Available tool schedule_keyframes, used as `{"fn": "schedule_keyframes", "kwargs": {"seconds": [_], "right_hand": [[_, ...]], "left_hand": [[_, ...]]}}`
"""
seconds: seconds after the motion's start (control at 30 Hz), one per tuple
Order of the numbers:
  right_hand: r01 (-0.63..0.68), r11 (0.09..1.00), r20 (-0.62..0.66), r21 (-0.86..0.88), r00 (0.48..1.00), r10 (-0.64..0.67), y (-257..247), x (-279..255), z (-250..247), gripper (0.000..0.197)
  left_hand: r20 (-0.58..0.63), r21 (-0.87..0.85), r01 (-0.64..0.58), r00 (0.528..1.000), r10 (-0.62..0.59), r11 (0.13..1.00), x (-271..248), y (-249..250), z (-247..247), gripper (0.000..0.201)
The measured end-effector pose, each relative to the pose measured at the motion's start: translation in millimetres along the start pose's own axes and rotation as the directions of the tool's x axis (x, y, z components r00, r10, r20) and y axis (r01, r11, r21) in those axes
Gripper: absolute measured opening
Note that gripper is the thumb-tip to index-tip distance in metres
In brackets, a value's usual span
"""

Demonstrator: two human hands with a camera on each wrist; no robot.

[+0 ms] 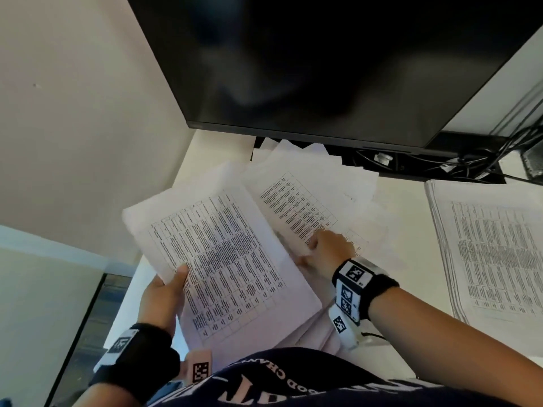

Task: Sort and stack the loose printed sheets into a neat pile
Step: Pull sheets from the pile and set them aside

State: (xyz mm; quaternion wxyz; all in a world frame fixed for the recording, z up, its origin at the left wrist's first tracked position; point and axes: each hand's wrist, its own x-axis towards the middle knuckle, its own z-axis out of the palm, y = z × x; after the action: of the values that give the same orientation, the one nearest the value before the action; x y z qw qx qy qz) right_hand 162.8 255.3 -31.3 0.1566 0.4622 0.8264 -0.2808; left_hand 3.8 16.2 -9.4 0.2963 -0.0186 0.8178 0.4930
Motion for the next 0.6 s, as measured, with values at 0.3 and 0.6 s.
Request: {"fn": "schedule_keyframes", "kwargs": {"seconds": [0.3, 0.6], "right_hand": [[-0.038, 0.944, 0.041, 0.327, 0.999, 0.026, 31.3, 0.4, -13.2, 0.016], [-0.213, 0.537, 0.27, 0.816, 0.963, -0.028, 41.1, -28.5, 1.7, 0.03]], "left_hand": [[0.083, -0.228, 0.093, 0.994, -0.076, 0.969, 8.1, 13.4, 6.0, 0.023], [0.159, -0.185, 0.041, 0.987, -0.011, 0.982, 26.7, 27.9, 40.4, 0.037]]}}
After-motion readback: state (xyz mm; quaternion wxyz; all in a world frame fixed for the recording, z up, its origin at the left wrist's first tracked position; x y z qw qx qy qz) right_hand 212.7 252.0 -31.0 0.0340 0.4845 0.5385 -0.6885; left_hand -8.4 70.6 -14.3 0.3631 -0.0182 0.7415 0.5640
